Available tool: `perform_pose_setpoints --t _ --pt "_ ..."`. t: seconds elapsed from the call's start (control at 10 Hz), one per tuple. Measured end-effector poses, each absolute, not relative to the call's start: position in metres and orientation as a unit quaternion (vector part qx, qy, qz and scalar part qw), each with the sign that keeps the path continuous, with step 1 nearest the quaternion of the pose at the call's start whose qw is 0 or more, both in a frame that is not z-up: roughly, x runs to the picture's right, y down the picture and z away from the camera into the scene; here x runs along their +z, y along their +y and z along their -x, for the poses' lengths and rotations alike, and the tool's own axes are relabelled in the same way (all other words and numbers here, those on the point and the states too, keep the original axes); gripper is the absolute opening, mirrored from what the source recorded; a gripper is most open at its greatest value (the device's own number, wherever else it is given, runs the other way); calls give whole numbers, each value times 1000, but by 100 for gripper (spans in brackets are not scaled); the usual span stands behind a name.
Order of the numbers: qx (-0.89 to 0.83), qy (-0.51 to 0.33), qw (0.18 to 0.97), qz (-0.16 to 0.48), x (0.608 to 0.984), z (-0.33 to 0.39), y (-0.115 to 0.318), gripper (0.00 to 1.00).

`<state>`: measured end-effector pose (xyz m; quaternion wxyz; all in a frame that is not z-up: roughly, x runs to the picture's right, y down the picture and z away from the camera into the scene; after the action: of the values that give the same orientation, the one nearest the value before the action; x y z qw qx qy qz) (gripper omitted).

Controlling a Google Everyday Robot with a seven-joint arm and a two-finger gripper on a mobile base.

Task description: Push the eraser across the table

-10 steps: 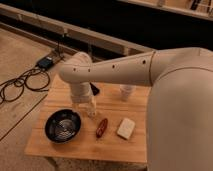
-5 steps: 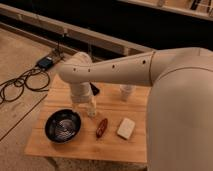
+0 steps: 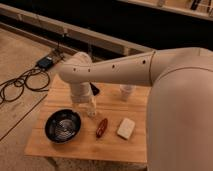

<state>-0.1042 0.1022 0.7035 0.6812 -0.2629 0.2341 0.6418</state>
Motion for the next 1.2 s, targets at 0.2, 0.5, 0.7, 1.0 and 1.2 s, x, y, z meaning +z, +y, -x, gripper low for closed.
perform_pose_setpoints --t 0.2,0.5,0.7,1.0,1.2 --pt "642 234 681 263 703 104 102 65" --pt "642 234 681 263 703 104 102 65" --pt "642 234 681 263 703 104 102 65" --pt "645 233 680 260 719 96 94 65" --pt "635 231 690 259 736 89 84 65"
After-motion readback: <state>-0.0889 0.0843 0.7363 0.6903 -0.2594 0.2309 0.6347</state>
